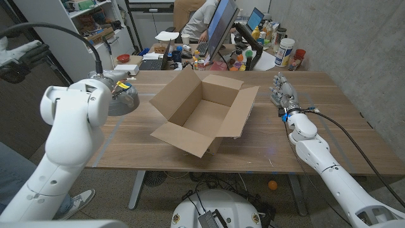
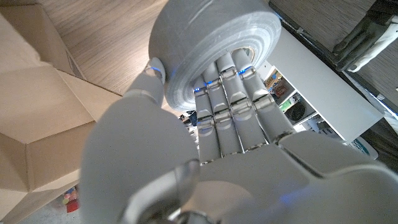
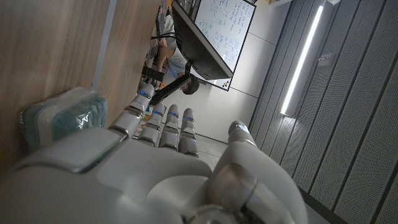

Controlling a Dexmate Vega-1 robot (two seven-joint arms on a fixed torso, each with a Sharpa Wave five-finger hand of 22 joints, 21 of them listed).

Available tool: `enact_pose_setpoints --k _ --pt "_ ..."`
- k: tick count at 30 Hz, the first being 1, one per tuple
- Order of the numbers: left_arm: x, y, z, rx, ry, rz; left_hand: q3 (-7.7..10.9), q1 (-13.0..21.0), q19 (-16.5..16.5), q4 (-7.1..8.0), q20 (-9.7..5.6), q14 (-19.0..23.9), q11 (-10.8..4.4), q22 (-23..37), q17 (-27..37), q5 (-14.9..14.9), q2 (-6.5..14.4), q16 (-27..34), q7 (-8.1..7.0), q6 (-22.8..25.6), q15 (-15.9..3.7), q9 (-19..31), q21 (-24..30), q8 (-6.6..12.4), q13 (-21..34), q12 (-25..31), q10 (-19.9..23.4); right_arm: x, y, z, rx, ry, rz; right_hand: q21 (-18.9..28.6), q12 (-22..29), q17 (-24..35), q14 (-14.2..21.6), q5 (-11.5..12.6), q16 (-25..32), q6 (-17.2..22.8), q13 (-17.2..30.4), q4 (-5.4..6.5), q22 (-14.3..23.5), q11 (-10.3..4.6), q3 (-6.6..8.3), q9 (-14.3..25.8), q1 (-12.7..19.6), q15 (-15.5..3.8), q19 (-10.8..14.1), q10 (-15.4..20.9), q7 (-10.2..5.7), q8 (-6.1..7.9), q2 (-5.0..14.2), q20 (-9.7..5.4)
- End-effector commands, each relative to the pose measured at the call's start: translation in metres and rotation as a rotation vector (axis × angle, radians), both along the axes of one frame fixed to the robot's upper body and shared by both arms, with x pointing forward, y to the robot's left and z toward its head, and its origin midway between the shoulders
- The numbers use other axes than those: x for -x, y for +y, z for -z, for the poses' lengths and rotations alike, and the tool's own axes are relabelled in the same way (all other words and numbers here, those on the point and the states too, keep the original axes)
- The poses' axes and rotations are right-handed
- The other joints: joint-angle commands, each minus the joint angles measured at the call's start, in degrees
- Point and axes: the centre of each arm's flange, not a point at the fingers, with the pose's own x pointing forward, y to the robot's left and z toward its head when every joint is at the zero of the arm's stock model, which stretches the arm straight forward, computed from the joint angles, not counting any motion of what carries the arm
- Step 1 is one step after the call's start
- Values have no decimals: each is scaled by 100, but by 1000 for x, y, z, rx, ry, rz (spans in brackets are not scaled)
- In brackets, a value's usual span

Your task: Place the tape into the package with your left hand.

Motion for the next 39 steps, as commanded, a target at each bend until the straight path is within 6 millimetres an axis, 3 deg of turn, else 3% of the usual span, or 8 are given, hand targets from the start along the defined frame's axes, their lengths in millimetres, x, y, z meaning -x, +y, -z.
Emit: enact_pose_setpoints --k 1,21,25,27,31,32,39 --pt "26 1 -23 -48 -23 -55 33 1310 -41 -48 5 83 -335 11 19 30 1305 6 -61 100 -85 27 -10 16 27 11 354 -1 1 2 -6 1 -5 48 9 6 47 55 15 17 15 24 15 15 25 16 -28 11 13 13 8 1 -4 -24" --pt "43 -6 -36 -66 -53 -12 2 1307 -74 -43 21 73 -344 11 33 32 1329 -16 -73 85 -89 43 -24 12 97 6 354 1 2 3 -6 1 -14 50 7 4 50 56 15 21 16 23 15 7 36 16 -28 19 19 10 10 1 3 -21" --pt "40 -7 -42 -85 -74 32 -17 1274 -116 -21 -2 75 -358 11 34 27 1334 -21 -117 85 -117 39 -41 7 114 6 358 2 2 4 -6 1 -14 49 8 4 48 55 13 15 16 23 15 11 36 16 -31 16 17 14 10 -2 1 -20" --pt "37 -9 -44 -93 -86 60 -28 1270 -119 -22 -22 81 -446 11 39 26 1337 -21 -139 92 -133 33 -43 5 130 6 367 3 1 5 -7 0 -13 48 10 4 49 55 14 16 16 23 15 22 37 16 -31 19 16 18 9 -1 0 -20" --pt "29 -16 -47 -124 -106 115 -43 1255 -141 -13 -68 87 -429 10 47 22 1345 -19 -163 105 -176 28 -53 6 147 4 370 5 0 5 -7 0 -11 48 8 4 46 55 12 13 16 22 15 5 39 16 -32 14 16 13 12 -2 0 -20" --pt "27 -18 -47 -128 -109 131 -50 1247 -143 -9 -76 87 -524 10 49 20 1349 -21 -163 99 -176 25 -54 2 156 4 375 5 0 5 -7 -1 -10 48 8 4 46 55 12 15 16 22 15 4 39 16 -32 16 17 14 15 -2 0 -20" --pt "12 -28 -47 -156 -102 199 -68 1218 -164 5 -118 90 -483 9 50 14 1356 -29 -220 111 -215 16 -65 3 181 -5 371 10 -4 7 -12 -3 1 48 9 3 46 55 11 13 16 21 15 25 39 16 -35 11 16 18 13 -2 -5 -19"
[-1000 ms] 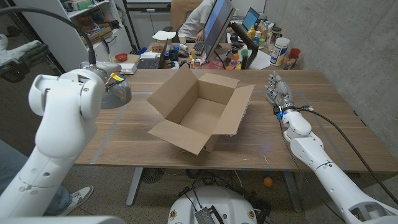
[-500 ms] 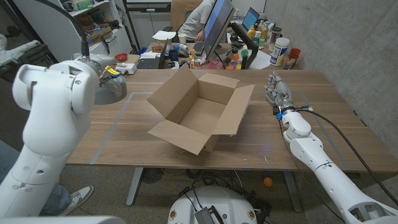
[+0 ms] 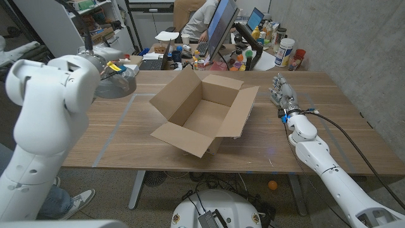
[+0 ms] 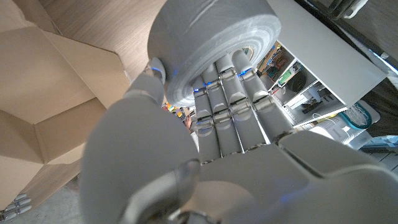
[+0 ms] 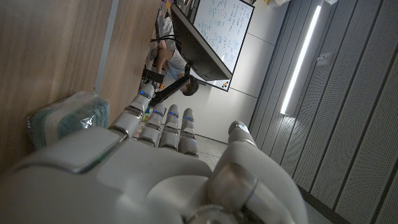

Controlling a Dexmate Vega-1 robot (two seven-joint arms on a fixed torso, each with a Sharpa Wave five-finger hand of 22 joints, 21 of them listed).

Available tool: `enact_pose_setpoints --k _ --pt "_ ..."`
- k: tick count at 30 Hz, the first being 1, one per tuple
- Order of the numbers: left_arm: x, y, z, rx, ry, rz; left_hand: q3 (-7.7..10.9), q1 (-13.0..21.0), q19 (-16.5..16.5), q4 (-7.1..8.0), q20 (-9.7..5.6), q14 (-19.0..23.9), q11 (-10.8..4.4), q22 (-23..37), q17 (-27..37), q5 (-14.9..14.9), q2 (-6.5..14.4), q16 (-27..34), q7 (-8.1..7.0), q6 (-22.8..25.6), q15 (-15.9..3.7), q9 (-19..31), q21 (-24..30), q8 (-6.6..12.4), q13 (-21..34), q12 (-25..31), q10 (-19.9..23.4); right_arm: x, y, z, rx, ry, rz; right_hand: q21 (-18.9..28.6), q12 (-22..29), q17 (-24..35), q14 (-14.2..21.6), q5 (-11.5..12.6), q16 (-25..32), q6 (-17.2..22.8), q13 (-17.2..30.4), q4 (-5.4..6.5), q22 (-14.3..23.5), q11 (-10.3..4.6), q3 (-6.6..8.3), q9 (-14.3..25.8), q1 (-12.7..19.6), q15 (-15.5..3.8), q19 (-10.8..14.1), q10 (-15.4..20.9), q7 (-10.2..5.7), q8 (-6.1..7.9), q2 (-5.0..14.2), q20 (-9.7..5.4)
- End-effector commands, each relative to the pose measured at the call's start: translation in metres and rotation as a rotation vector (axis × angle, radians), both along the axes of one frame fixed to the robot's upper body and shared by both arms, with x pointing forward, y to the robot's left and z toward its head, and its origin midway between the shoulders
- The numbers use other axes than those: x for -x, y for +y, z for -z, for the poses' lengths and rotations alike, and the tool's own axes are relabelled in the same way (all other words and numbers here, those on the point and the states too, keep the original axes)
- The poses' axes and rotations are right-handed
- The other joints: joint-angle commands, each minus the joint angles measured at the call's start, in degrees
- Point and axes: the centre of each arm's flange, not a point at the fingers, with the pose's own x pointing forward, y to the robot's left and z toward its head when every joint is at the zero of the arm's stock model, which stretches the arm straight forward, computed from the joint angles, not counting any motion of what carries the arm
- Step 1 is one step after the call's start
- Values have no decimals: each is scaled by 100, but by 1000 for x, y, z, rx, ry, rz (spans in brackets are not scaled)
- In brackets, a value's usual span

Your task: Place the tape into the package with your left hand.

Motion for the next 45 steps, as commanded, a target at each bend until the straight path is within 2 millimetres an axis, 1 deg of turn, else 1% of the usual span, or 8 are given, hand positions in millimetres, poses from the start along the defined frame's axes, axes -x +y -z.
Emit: enact_pose_setpoints --k 1,8,11,19,32,33,39,45 --pt "-20 -15 -3 -48 -4 122 -13 1252 18 10 -37 111 -432 9 23 13 1323 -18 -154 118 -128 17 -5 35 14 34 420 7 -5 2 -8 -4 14 48 9 3 45 55 11 15 16 21 15 22 39 16 -35 9 16 17 12 -2 -5 -19" --pt "-28 -19 0 -97 -4 168 -40 1232 -28 20 -76 93 -450 8 42 3 1331 -16 -183 114 -169 9 -25 33 36 29 424 9 -9 7 -15 3 22 46 8 2 47 55 11 14 16 19 15 24 39 16 -36 16 12 15 12 -2 -11 -19" --pt "-30 -23 1 -147 -7 199 -50 1226 -83 19 -122 87 -536 8 44 -1 1330 -22 -212 134 -202 4 -48 41 50 26 431 9 -8 7 -14 1 21 47 7 3 44 55 10 15 16 21 15 14 39 16 -40 11 16 13 10 -2 -10 -18" --pt "-40 -35 3 -227 37 248 -88 1179 -104 41 -170 90 -579 6 57 -16 1333 -19 -267 136 -281 -7 -61 44 79 19 442 6 -6 5 -14 -4 12 47 6 3 44 54 10 11 16 20 15 25 40 16 -43 14 17 12 8 -3 -13 -20" --pt "-47 -38 3 -294 58 308 -124 1125 -186 61 -238 65 -643 3 57 -33 1332 -42 -358 169 -339 -23 -100 65 118 -3 433 5 -7 8 -21 -2 15 46 7 1 45 55 9 11 16 18 15 19 42 16 -47 12 15 13 6 -4 -17 -19" --pt "-48 -38 3 -301 55 308 -125 1126 -207 57 -246 63 -684 2 55 -35 1331 -45 -362 171 -341 -26 -109 67 124 -3 440 5 -8 8 -21 -2 15 47 6 1 44 55 8 13 16 17 15 18 42 16 -47 12 17 12 5 -3 -18 -20" --pt "-51 -40 0 -331 59 308 -139 1101 -254 65 -267 52 -681 1 54 -42 1335 -58 -406 183 -364 -35 -132 77 145 -11 450 4 -8 9 -25 -1 15 47 8 2 50 55 11 2 16 19 15 26 42 16 -52 19 17 16 -1 -7 -20 -20" --pt "-58 -51 -5 -400 51 334 -154 1079 -289 76 -272 30 -720 -1 63 -48 1350 -66 -425 149 -377 -44 -151 70 164 -35 419 2 -7 11 -29 3 12 46 6 1 50 55 10 5 16 18 14 11 43 16 -55 12 15 12 3 -6 -22 -20"
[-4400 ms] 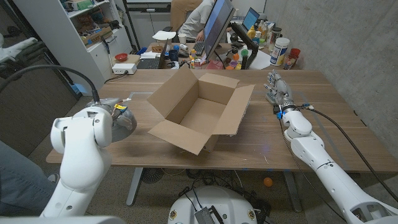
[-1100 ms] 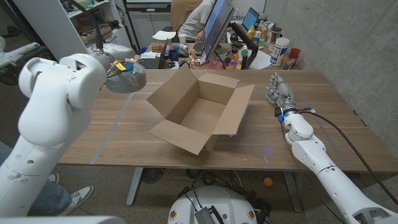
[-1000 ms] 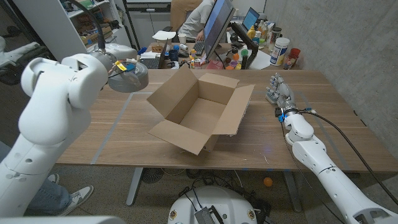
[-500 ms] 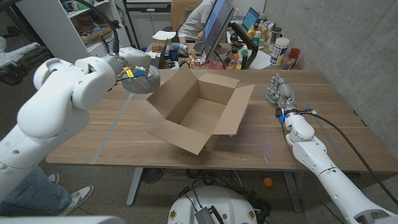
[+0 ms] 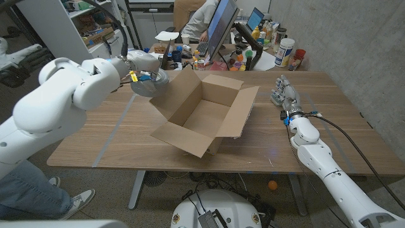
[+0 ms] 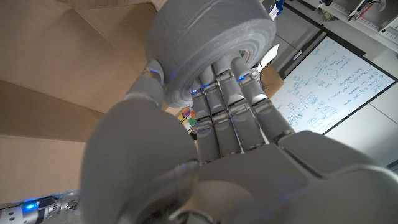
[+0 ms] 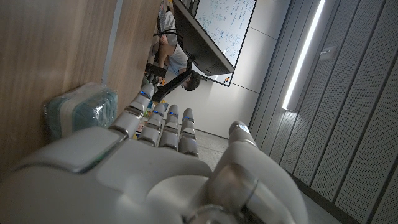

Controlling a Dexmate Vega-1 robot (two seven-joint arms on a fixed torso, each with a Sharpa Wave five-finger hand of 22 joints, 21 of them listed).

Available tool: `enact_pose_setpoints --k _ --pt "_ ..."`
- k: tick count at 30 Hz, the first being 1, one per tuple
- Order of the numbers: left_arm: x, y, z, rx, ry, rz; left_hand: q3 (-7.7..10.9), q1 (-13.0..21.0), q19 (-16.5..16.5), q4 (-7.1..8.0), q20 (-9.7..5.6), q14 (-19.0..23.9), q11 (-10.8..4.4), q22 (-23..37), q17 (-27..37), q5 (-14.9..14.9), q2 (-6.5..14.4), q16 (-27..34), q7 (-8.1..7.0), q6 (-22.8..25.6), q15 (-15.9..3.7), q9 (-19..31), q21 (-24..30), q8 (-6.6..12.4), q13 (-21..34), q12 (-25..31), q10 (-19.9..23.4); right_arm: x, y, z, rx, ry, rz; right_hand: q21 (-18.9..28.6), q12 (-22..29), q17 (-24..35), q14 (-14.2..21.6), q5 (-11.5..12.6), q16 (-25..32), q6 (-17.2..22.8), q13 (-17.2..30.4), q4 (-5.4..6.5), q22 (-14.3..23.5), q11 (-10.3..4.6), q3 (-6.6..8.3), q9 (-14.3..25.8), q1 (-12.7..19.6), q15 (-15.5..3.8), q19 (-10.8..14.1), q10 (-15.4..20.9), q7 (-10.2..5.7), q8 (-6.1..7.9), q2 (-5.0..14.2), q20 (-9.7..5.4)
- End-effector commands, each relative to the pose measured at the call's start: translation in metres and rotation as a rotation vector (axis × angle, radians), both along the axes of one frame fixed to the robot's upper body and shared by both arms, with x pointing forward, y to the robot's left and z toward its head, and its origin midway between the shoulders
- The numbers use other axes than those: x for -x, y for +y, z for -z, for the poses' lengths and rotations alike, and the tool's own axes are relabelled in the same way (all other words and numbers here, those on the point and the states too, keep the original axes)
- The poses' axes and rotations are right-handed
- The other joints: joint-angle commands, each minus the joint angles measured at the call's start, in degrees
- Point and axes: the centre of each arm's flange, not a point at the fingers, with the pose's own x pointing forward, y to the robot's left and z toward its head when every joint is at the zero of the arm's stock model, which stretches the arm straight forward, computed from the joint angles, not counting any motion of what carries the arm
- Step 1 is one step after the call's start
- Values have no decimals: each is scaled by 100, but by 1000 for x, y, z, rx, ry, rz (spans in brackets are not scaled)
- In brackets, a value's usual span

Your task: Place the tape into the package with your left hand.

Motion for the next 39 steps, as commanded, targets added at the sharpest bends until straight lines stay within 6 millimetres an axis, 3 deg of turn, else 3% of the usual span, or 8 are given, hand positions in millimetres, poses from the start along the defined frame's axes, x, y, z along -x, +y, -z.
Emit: enact_pose_setpoints --k 1,9,12,15,29,39 --pt "-12 -14 -8 -97 -12 51 -22 1181 -41 36 -8 148 -550 14 30 5 1247 -1 -252 223 -208 7 -28 40 31 -5 511 -3 0 3 -9 4 -4 46 8 2 49 55 10 6 16 18 15 24 43 16 -32 11 16 17 6 -5 1 -20" --pt "-28 -34 -20 -130 -8 119 -29 1166 -53 37 -14 151 -579 13 27 2 1253 -9 -265 233 -221 -3 -39 50 51 -18 509 -3 -1 4 -14 0 0 46 5 1 53 56 11 15 16 18 15 8 45 16 -36 13 17 10 16 -2 0 -21" --pt "-35 -42 -18 -152 15 144 -34 1162 -61 31 -15 147 -396 12 32 0 1259 -14 -283 237 -222 -11 -48 59 64 -56 449 -2 -2 5 -17 0 3 46 5 1 52 56 10 14 16 18 15 4 45 16 -37 19 17 12 11 -2 -1 -25" --pt "-41 -49 -16 -174 35 168 -38 1158 -79 30 -14 142 -378 11 31 -1 1259 -19 -284 235 -224 -15 -57 61 71 -60 449 -1 -4 5 -18 0 5 47 5 1 54 56 11 16 16 17 15 13 45 16 -38 12 20 10 11 -1 -1 -27" --pt "-51 -63 -15 -219 65 228 -60 1139 -185 29 -17 120 -417 9 39 -8 1267 -31 -331 229 -255 -30 -110 73 107 -82 443 0 -8 9 -30 -6 8 49 6 2 62 56 14 20 16 18 14 12 45 16 -48 11 25 15 8 0 -6 -30" --pt "-59 -86 -12 -269 86 294 -74 1125 -228 29 -18 96 -435 8 40 -11 1267 -44 -355 234 -270 -40 -135 85 130 -92 450 -1 -7 9 -36 -12 6 49 8 1 57 56 11 22 16 17 14 22 46 16 -51 6 29 20 12 0 -10 -30"
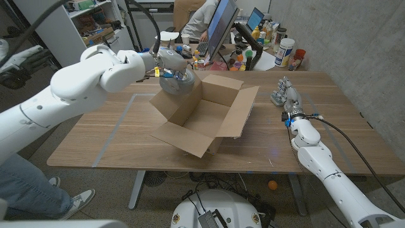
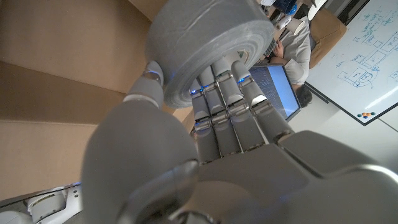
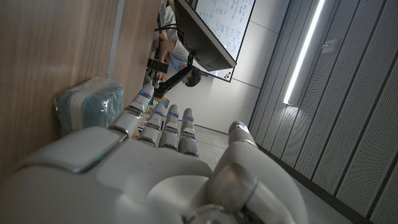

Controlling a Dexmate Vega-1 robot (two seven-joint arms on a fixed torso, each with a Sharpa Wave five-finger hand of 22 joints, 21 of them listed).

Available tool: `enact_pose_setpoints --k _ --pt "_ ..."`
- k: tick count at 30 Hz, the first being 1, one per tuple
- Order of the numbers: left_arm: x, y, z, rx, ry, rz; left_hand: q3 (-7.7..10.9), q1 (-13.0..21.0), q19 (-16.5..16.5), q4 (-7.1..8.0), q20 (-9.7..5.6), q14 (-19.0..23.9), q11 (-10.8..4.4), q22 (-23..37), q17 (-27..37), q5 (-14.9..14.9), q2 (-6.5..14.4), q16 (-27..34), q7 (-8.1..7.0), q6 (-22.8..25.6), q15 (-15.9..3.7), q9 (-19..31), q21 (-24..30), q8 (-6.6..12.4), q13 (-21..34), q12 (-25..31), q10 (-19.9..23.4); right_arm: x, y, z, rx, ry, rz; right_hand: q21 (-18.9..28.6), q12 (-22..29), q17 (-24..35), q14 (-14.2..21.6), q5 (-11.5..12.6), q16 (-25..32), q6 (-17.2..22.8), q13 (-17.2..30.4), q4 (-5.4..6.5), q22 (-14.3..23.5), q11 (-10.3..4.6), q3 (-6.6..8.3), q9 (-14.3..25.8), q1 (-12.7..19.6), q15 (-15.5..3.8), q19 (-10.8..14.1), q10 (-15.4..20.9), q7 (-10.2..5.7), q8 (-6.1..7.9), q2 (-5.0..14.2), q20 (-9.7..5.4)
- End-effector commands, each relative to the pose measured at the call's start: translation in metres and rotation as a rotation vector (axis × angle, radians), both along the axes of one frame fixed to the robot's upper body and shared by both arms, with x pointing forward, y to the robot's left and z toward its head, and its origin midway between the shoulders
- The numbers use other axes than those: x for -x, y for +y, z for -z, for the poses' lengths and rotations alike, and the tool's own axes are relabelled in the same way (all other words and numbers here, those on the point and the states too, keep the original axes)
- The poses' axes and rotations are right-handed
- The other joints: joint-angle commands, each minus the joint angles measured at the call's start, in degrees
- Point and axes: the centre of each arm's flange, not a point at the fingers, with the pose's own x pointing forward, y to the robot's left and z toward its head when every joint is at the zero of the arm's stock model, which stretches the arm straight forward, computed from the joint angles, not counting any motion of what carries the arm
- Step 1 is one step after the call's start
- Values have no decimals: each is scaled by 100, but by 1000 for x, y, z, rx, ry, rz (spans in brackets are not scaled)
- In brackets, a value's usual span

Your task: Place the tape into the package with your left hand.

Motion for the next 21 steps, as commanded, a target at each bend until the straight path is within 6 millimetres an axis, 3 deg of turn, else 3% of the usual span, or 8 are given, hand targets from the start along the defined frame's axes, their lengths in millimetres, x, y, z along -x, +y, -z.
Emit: enact_pose_setpoints --k 1,21 --pt "-11 -24 6 -70 37 75 -9 1182 -55 9 2 139 -430 7 21 13 1210 -24 -300 282 -169 12 -25 25 22 -7 424 0 -1 2 -11 -5 0 49 8 1 56 56 11 23 16 0 14 29 30 16 -51 5 29 20 11 0 -10 -31" --pt "-34 -39 23 -73 114 168 -29 1163 -83 6 -5 87 -456 6 24 11 1221 -57 -344 299 -171 -11 -56 57 75 -33 439 -1 -10 3 -18 -5 18 49 7 0 63 58 12 37 16 -2 14 20 37 16 -56 12 31 18 -1 4 -10 -32"
